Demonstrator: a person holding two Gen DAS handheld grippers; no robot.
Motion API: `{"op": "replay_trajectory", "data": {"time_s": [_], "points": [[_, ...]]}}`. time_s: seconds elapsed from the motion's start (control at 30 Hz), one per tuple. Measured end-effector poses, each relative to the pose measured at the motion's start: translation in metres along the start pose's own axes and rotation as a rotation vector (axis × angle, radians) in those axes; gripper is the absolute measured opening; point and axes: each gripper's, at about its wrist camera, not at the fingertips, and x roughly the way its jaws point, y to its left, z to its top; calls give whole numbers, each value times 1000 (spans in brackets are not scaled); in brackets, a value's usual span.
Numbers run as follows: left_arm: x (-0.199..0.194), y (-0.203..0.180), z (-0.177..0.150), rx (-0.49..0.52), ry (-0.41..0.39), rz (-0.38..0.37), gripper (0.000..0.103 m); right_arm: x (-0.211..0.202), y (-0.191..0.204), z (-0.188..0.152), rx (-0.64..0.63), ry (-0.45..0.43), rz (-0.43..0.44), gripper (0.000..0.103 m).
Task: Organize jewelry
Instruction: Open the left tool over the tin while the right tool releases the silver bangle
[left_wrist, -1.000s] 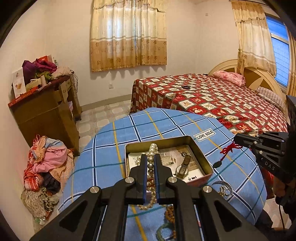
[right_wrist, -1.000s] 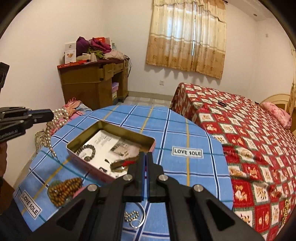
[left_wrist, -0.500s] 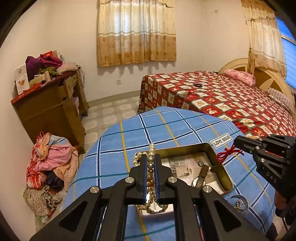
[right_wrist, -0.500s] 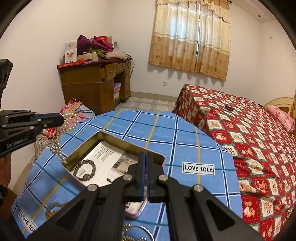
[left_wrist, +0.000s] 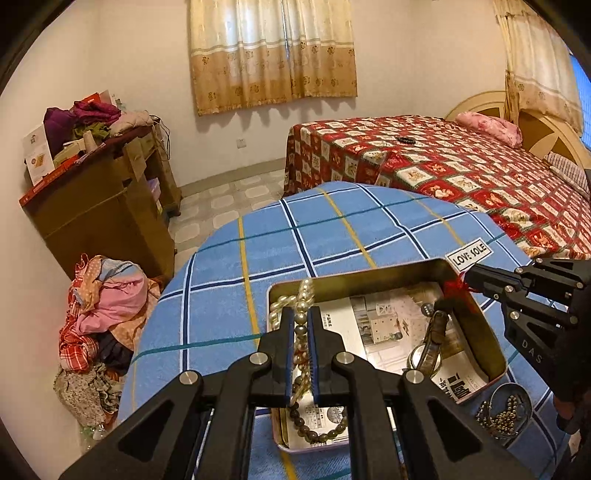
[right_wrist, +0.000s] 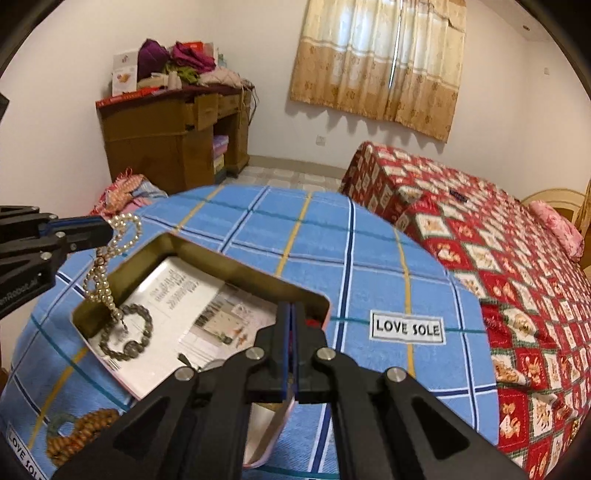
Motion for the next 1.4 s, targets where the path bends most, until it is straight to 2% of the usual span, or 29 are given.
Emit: {"op": "replay_trajectory", "data": {"time_s": [0.17,0.2,0.23,0.27,0.3,0.33,0.37,0.4,0.6,0.8,1.2,1.4], "points": [[10,2,-6,-9,32,14,7,6,-6,-5,27,15,-11,4],[11,2,-6,-5,38,20,7,6,-7,-7,29,20,-16,9],[12,2,-7,-4,43,25,7,7,-8,-9,33,24,-12,19],[12,2,-8,-5,47,27,11,8,-8,-11,38,28,-5,25],[13,2,-8,-6,50,31,25,8,-8,-12,40,28,-1,36],[12,2,-8,-9,50,34,35,8,-7,-14,42,24,2,38],[10,3,-9,-16,37,39,55,7,-7,-16,41,24,4,38],[8,4,-9,-19,22,50,66,8,-6,-17,41,26,4,38],[3,5,-10,-13,12,58,67,5,-8,-22,56,24,5,40],[-3,13,-16,-44,21,67,67,-4,-11,-27,76,17,-2,47],[-38,6,-62,-30,51,60,67,-33,-23,-61,128,31,1,59],[-66,-17,-80,19,36,42,67,-48,-23,-84,137,47,-7,59]]}}
